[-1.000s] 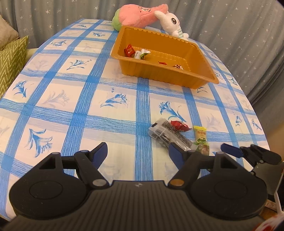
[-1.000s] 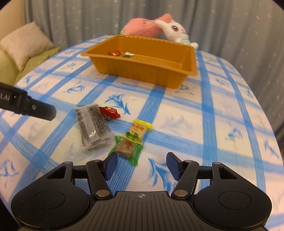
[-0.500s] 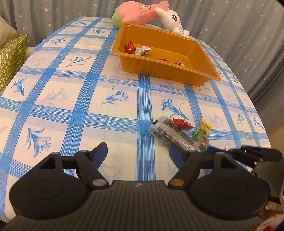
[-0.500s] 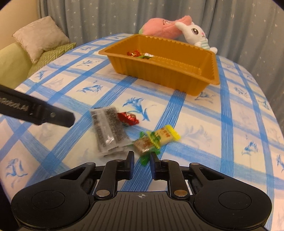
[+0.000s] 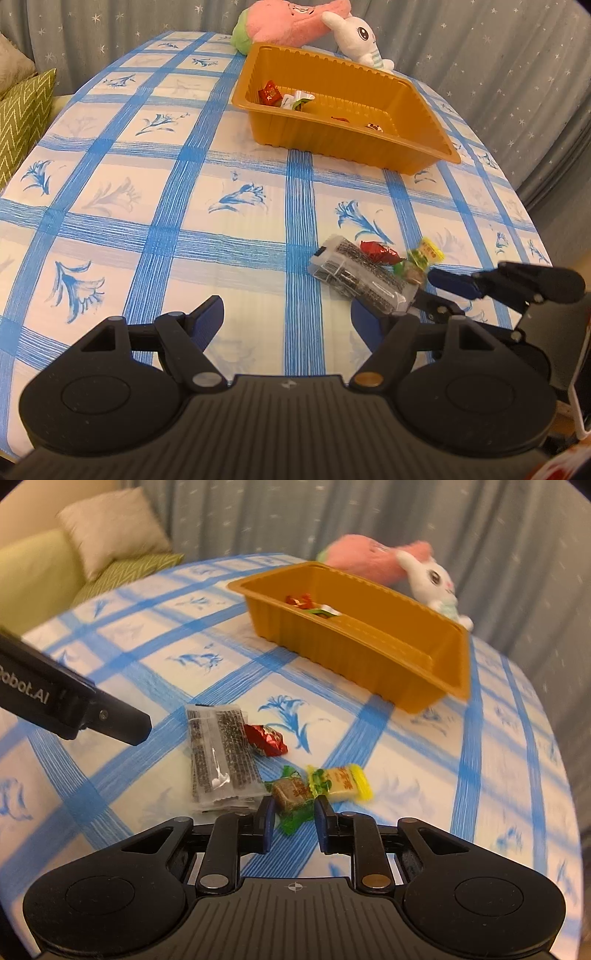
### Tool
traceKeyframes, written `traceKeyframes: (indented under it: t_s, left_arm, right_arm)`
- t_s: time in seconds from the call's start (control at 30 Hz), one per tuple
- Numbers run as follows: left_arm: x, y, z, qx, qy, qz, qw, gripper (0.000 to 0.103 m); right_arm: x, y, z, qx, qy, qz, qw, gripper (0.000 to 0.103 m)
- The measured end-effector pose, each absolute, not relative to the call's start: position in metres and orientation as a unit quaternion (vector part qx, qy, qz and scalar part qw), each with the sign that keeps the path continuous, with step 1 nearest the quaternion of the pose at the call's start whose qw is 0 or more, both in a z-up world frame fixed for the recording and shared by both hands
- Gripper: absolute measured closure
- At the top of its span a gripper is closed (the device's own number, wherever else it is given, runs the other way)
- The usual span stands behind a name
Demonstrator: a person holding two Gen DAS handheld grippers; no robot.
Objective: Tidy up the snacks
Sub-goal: 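Grasp the green-wrapped candy with the right tool, then grasp the clear pouch of dark strips with the left tool while the right tool holds the green candy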
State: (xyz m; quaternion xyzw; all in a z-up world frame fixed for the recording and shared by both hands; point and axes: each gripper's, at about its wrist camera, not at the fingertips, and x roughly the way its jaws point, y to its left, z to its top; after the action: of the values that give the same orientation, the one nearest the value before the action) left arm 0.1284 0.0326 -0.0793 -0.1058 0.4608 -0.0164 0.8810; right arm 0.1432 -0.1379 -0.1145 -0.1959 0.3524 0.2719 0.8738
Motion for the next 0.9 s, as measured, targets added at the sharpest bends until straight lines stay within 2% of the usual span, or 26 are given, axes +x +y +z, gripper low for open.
traceKeyframes:
  t_s: [0.1, 0.2, 0.47, 0.5, 0.57, 0.77, 0.9]
  left_arm:
    - [0.129, 0.033, -0.081, -0.106, 0.461, -0.018, 0.881, 0.030]
    - [0.130, 0.034, -0.081, -0.108, 0.462, -0.016, 0.880, 0.030]
    - [0.130, 0.036, -0.083, -0.111, 0.461, -0.014, 0.880, 0.030]
    - [0.131, 0.036, -0.083, -0.112, 0.461, -0.015, 0.880, 0.030]
    - [0.132, 0.035, -0.083, -0.114, 0.459, -0.017, 0.881, 0.030]
    - [0.136, 0.029, -0.083, -0.113, 0.456, -0.025, 0.883, 0.030]
    - [0.138, 0.025, -0.086, -0.112, 0.456, -0.032, 0.882, 0.030]
  right_arm:
    - [0.147, -0.133, -0.116, -0.220, 0.346, 0.286, 0.866, 0.078]
    - [0.151, -0.130, -0.116, -0.241, 0.339, 0.293, 0.861, 0.072]
    - [0.163, -0.126, -0.117, -0.252, 0.330, 0.333, 0.847, 0.072]
    - [0.164, -0.126, -0.117, -0.248, 0.335, 0.333, 0.846, 0.072]
    - [0.166, -0.129, -0.116, -0.221, 0.352, 0.335, 0.846, 0.081]
    - [0.163, -0.149, -0.111, -0.086, 0.399, 0.313, 0.857, 0.082]
    - [0.139, -0.141, -0.108, -0.076, 0.399, 0.355, 0.842, 0.082]
